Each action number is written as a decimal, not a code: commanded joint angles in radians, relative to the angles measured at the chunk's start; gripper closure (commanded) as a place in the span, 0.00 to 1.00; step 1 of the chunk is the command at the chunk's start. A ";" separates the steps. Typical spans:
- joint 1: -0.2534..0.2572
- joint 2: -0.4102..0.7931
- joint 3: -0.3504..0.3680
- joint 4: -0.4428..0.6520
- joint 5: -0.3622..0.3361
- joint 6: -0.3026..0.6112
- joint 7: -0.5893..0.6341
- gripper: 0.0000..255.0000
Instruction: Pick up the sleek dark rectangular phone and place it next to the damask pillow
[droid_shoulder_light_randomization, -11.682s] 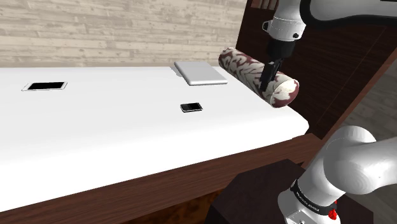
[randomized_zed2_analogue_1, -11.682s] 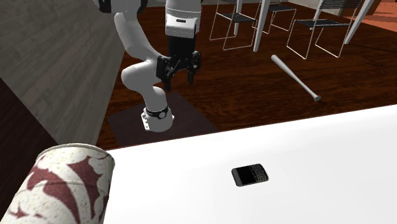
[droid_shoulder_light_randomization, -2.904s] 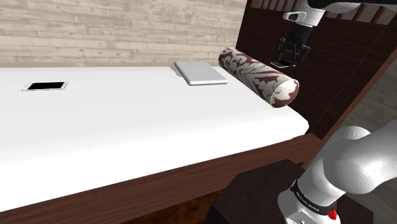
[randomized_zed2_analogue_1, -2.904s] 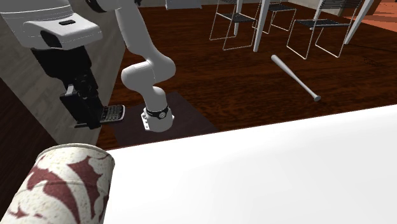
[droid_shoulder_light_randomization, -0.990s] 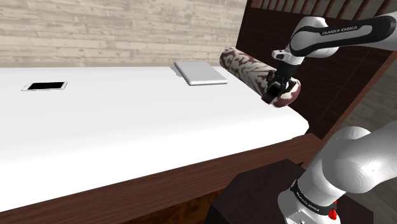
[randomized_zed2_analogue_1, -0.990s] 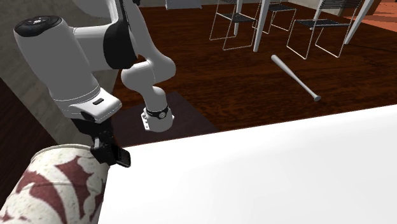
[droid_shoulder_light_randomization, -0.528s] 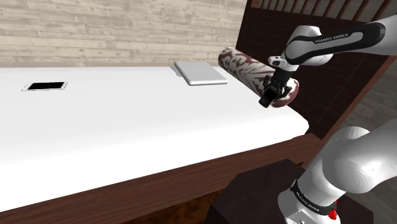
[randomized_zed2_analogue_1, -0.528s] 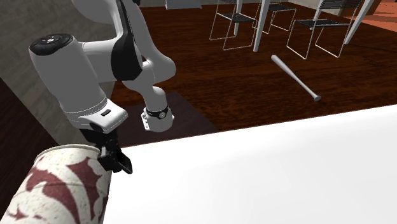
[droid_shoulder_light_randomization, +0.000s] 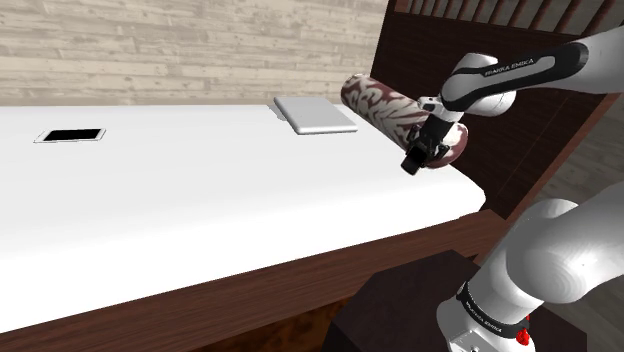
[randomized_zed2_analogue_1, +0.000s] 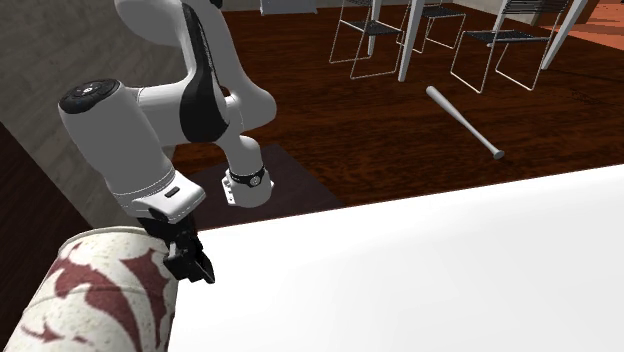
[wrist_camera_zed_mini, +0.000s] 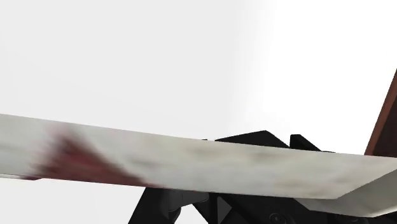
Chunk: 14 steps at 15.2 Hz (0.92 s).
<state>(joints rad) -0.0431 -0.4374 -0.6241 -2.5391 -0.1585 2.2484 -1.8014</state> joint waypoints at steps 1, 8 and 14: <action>-0.026 0.058 -0.007 -0.038 -0.074 0.047 -0.014 1.00; -0.042 0.062 0.008 -0.038 -0.065 0.049 -0.021 1.00; -0.050 0.065 -0.010 -0.050 -0.067 0.065 -0.044 0.00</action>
<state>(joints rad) -0.0955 -0.3847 -0.6259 -2.5830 -0.2297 2.4150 -1.8361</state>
